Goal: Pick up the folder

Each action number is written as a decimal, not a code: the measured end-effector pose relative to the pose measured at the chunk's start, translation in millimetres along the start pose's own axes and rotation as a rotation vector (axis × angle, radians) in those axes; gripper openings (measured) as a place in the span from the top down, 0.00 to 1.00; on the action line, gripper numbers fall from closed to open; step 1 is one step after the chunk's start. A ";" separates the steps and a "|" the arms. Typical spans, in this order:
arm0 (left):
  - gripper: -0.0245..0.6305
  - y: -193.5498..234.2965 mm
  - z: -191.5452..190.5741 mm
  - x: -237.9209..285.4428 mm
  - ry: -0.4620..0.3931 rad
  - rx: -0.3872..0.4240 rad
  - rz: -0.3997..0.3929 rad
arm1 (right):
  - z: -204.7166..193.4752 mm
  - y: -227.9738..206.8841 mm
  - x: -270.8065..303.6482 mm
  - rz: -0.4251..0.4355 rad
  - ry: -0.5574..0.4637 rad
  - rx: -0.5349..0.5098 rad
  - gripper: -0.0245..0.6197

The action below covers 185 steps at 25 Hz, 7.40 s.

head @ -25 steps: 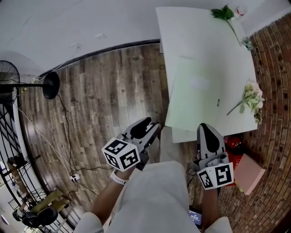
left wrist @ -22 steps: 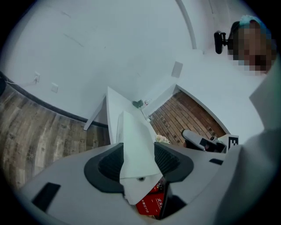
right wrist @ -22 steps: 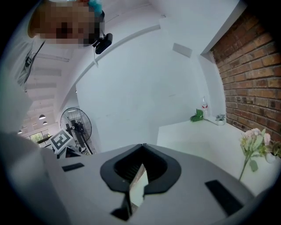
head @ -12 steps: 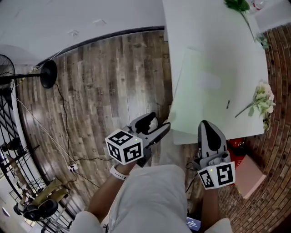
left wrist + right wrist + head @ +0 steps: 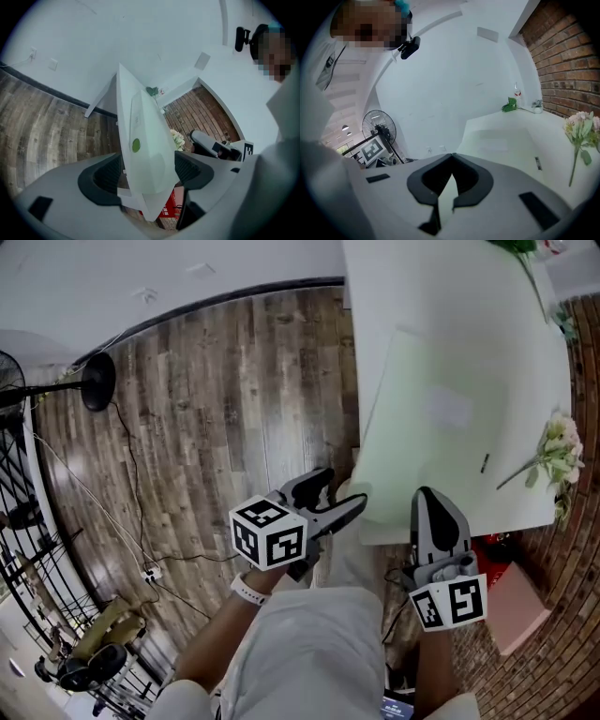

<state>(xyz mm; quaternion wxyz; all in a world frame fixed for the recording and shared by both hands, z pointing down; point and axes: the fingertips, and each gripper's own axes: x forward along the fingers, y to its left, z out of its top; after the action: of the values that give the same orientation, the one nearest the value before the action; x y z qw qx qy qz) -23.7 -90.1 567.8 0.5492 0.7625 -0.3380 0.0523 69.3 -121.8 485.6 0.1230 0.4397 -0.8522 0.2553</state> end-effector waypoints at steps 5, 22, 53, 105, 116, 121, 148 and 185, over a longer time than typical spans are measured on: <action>0.42 3.5 -9.1 17.0 0.050 -0.023 -0.039 | -12.9 -8.7 7.7 -0.006 0.023 0.006 0.95; 0.37 4.4 -31.0 54.2 0.206 -0.128 -0.263 | -35.2 -9.3 27.6 0.015 0.097 -0.050 0.95; 0.49 5.9 -24.5 42.5 0.192 -0.249 -0.267 | -32.0 -14.3 16.9 -0.025 0.085 0.002 0.95; 0.58 -82.8 7.2 -43.0 -0.034 -0.264 -0.313 | 47.8 12.7 -98.6 -0.146 -0.144 -0.006 0.95; 0.58 -120.9 27.8 -75.7 -0.098 -0.223 -0.380 | 80.7 35.5 -116.9 -0.141 -0.198 -0.060 0.95; 0.58 -134.3 34.9 -94.8 -0.131 -0.204 -0.407 | 99.0 48.8 -131.6 -0.136 -0.215 -0.101 0.95; 0.58 -195.6 49.3 -145.9 -0.155 -0.070 -0.571 | 91.6 43.8 -147.5 0.143 0.021 0.191 0.05; 0.54 -209.6 57.1 -170.9 -0.182 0.076 -0.652 | 87.6 39.9 -148.7 0.107 0.053 0.203 0.23</action>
<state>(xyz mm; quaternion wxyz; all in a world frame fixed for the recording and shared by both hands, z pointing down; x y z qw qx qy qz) -51.2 -26.3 300.3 0.4759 0.8519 -0.1218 -0.1815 124.9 -48.1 334.5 0.0867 0.3969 -0.8407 0.3580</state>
